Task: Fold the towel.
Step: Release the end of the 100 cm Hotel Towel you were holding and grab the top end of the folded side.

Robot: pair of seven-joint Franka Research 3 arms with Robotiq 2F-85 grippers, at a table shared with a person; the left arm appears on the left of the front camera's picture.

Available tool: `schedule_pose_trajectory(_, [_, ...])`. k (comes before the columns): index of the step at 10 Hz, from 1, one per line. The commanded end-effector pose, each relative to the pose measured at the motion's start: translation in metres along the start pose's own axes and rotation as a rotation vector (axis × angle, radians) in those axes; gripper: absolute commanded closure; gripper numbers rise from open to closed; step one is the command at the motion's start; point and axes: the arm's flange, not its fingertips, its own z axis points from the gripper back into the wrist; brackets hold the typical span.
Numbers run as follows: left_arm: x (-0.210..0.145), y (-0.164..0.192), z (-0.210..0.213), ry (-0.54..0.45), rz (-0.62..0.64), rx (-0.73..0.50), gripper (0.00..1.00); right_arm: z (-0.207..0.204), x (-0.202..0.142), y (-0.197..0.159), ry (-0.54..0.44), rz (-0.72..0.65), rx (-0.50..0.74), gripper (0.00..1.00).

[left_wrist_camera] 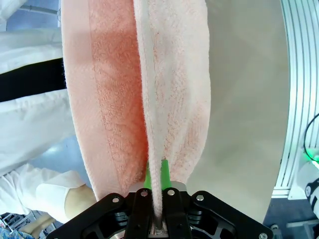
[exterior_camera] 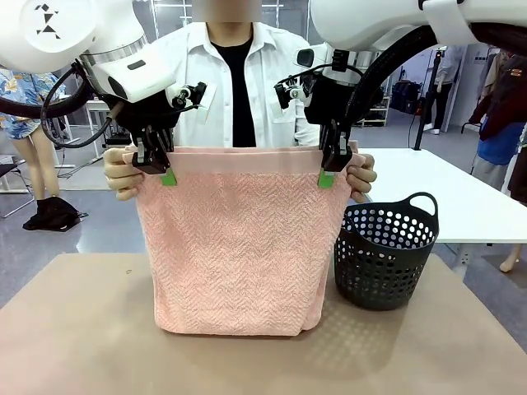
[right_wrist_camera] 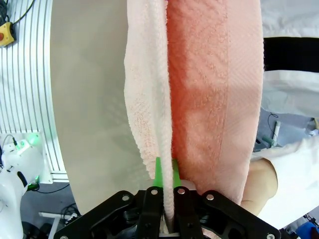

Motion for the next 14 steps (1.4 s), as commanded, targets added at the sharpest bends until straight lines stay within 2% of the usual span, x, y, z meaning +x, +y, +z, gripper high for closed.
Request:
schedule_pose_trajectory(1, [0.000,0.000,0.000,0.001,-0.002,0.000,1.00,0.002,0.000,0.001,0.006,0.002,-0.006,1.00])
schedule_pose_trajectory(5, [0.000,0.000,0.000,0.001,-0.002,0.000,1.00,0.002,0.000,0.001,0.006,0.002,-0.006,1.00])
schedule_pose_trajectory(6, [0.000,0.000,0.000,0.000,0.000,0.000,0.97,0.000,0.000,0.000,0.000,0.000,0.000,0.97])
schedule_pose_trajectory(7, [0.000,-0.001,0.001,0.007,-0.004,0.010,0.62,0.000,-0.001,0.002,-0.006,0.006,-0.005,0.75])
schedule_pose_trajectory(8, [0.000,-0.001,0.003,0.012,0.007,0.016,0.62,0.000,-0.002,0.003,-0.008,0.007,0.003,0.65])
schedule_pose_trajectory(9, [-0.002,-0.001,0.007,0.006,0.016,0.021,0.27,0.003,-0.004,0.004,-0.014,-0.002,-0.003,0.43])
schedule_pose_trajectory(10, [-0.003,-0.001,0.017,0.005,0.025,0.018,0.59,0.012,-0.005,0.008,-0.030,-0.007,-0.018,0.33])
schedule_pose_trajectory(11, [-0.005,-0.002,0.031,-0.008,0.036,0.028,0.00,0.022,-0.007,0.011,-0.037,-0.003,-0.031,0.11])
schedule_pose_trajectory(12, [-0.006,-0.002,0.046,-0.028,0.039,0.038,0.24,0.032,-0.008,0.012,-0.033,-0.001,-0.048,0.01])
schedule_pose_trajectory(13, [-0.007,-0.001,0.061,-0.036,0.052,0.062,0.00,0.046,-0.008,0.013,-0.029,-0.001,-0.079,0.00])
schedule_pose_trajectory(14, [-0.008,0.001,0.077,-0.046,0.068,0.095,0.00,0.056,-0.008,0.012,-0.028,0.002,-0.107,0.00])
